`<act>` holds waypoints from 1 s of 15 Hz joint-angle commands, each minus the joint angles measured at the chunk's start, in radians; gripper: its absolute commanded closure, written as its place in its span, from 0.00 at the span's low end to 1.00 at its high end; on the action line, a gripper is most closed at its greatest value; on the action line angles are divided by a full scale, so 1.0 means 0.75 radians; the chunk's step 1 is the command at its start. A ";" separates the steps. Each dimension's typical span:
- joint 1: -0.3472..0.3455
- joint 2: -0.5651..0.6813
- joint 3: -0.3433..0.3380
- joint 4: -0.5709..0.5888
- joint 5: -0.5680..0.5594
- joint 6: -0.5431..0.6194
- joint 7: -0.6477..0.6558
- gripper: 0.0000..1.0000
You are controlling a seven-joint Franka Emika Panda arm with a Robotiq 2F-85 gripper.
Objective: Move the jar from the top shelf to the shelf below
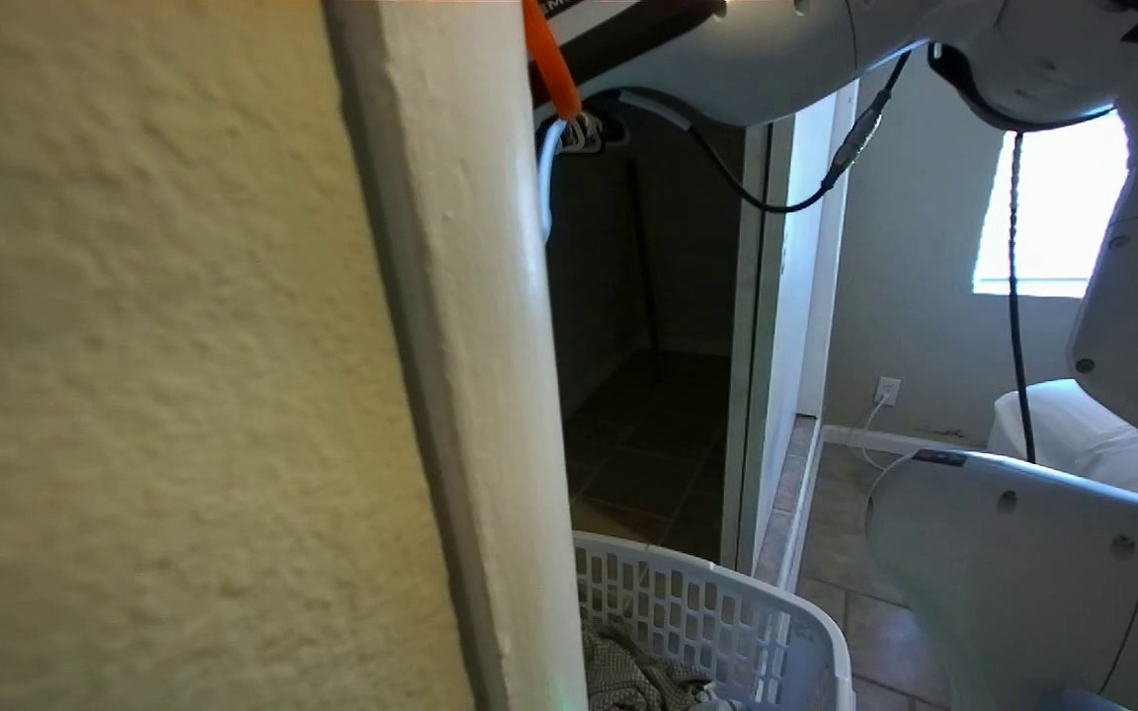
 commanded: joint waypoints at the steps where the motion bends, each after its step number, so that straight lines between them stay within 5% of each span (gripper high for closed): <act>1: -0.077 0.047 0.060 0.030 0.010 -0.052 0.024 0.00; 15: -0.497 -0.011 0.430 0.014 -0.047 -0.384 0.107 0.00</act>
